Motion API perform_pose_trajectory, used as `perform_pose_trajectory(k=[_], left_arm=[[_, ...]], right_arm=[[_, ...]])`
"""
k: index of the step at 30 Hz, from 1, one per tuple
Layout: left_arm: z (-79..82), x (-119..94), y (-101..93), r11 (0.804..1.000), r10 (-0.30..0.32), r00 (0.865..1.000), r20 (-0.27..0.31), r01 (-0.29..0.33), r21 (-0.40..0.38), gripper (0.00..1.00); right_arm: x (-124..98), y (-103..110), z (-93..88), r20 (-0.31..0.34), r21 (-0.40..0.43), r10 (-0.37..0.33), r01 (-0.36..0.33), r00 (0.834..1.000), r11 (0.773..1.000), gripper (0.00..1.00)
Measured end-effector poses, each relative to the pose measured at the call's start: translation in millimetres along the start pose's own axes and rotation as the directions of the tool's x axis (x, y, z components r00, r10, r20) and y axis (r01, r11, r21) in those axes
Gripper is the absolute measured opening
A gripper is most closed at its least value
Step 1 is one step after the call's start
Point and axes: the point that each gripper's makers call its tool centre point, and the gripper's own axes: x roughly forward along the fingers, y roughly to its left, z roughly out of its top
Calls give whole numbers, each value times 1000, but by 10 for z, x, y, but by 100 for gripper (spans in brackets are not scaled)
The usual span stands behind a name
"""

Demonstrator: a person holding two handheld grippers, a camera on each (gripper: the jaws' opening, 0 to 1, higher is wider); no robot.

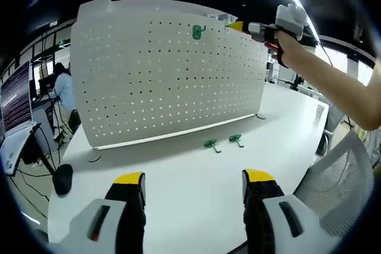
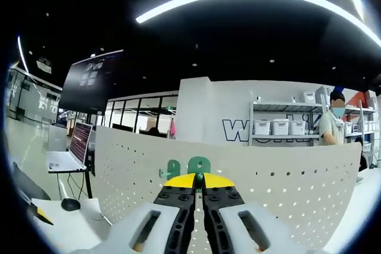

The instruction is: Insert the hook assembly into the mounting plate slot until the hook locks in place.

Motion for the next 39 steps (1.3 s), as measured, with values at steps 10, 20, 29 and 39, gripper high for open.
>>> perform_pose_trajectory(k=[10,20,29,39], left_arm=[[3,15,-20,1000,-7,1000,-5,7,10,67],[-8,39,-33,1000,-19,1000,-10,19,1,65],[-29,43,-67,999,-37,999,-19,37,-2,65],[-44,38,-79,999,-48,999,-25,48,-8,65]], right_arm=[[213,-13,-82,13,-22,-43,43,999,999,0],[294,-18,-189,4,-29,-84,84,996,996,0],[308,-57,-143,16,-60,-117,118,993,991,0],[347,-37,-171,10,-60,-147,147,989,987,0]])
